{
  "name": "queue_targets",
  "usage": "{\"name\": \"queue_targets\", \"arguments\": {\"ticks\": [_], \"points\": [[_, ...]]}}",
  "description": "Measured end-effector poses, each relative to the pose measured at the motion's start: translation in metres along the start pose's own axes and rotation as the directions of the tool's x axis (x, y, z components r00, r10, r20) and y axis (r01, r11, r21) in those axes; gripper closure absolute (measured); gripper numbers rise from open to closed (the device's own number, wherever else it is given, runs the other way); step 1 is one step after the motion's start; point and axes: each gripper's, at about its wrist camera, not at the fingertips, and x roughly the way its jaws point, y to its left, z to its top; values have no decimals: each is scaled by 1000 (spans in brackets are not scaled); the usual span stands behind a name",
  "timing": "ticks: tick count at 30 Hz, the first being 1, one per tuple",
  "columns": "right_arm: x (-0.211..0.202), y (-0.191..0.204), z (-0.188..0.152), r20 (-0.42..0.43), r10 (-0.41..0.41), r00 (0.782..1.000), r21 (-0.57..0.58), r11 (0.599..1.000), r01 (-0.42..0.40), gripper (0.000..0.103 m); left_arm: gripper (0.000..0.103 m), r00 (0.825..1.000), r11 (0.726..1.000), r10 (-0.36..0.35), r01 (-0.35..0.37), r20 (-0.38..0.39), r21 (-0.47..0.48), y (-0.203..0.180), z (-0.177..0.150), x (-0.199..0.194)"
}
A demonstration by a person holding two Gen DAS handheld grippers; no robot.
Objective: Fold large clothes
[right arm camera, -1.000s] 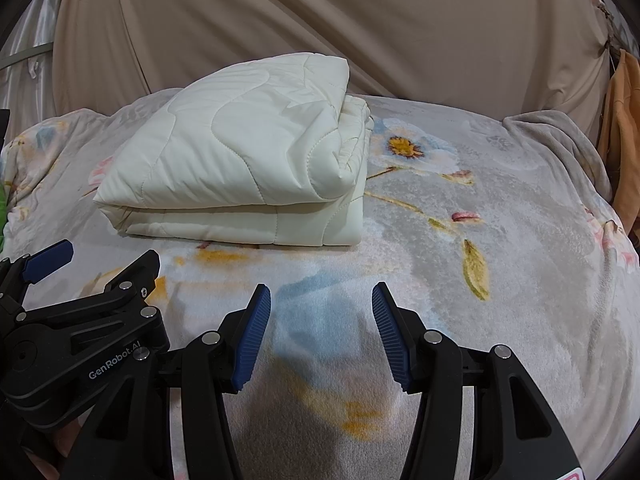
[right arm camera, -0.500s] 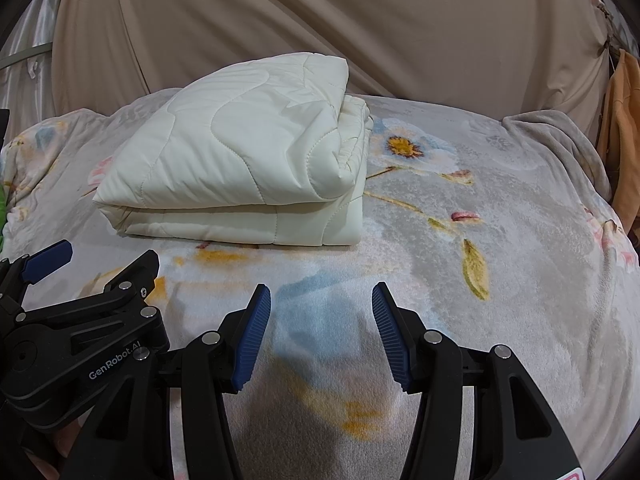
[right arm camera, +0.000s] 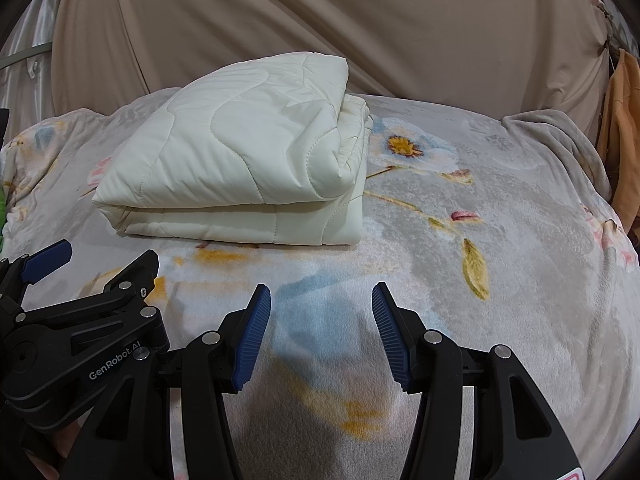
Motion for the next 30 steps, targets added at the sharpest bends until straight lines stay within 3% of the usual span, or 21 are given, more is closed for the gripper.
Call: {"name": "queue_targets", "arguments": {"ticks": [30], "points": [[0,0,0,0,2,1000,-2,1000,-2,51,12,1000,1000,-3,3,-9,-4,3,1,1]]}}
